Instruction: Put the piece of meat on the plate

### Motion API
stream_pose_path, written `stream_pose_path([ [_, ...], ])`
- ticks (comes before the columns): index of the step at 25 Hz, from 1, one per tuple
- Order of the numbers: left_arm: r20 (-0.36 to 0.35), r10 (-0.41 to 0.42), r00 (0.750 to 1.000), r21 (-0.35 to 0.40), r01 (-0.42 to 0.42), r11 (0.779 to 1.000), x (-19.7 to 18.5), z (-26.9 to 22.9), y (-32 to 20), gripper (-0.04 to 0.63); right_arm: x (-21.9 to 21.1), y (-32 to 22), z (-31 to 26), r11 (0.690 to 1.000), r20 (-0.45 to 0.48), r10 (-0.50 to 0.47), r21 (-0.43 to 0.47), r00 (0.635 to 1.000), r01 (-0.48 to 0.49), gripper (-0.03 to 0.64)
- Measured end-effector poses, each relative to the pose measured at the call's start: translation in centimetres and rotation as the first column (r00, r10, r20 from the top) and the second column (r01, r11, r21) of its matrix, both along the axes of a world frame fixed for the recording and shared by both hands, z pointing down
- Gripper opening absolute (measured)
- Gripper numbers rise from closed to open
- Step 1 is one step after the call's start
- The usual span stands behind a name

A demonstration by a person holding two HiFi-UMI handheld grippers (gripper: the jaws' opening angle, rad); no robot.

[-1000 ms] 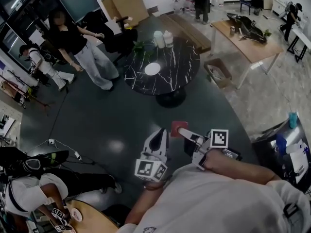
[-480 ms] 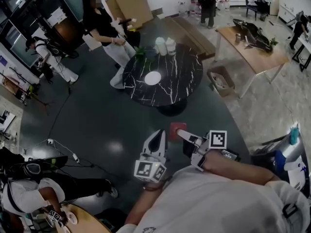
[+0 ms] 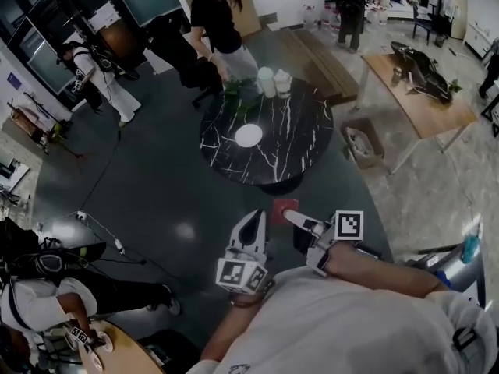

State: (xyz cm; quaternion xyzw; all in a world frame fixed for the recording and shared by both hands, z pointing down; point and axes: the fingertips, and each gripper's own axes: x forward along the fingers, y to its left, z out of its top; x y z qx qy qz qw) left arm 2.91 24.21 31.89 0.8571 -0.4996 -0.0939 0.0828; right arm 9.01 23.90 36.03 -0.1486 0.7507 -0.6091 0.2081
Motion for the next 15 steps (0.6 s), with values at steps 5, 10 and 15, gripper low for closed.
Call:
stream_pose_path([
  [5, 0.001, -0.025, 1.000, -0.010, 0.025, 1.000, 1.1, 0.4, -1.4, 0.008, 0.9, -1.7, 0.7, 0.999, 0.007, -0.028, -0.024, 1.000, 0.028, 0.091],
  [10, 0.001, -0.033, 0.999, -0.012, 0.033, 0.999, 1.4, 0.9, -2.8, 0.008, 1.7, -3.1, 1.0, 0.999, 0.007, -0.030, -0.028, 1.000, 0.031, 0.091],
  [15, -0.004, -0.015, 1.000, -0.012, 0.015, 1.000, 2.1, 0.9, -5.0, 0.008, 2.4, -4.9, 1.0, 0.999, 0.004, -0.008, -0.033, 1.000, 0.008, 0.091],
])
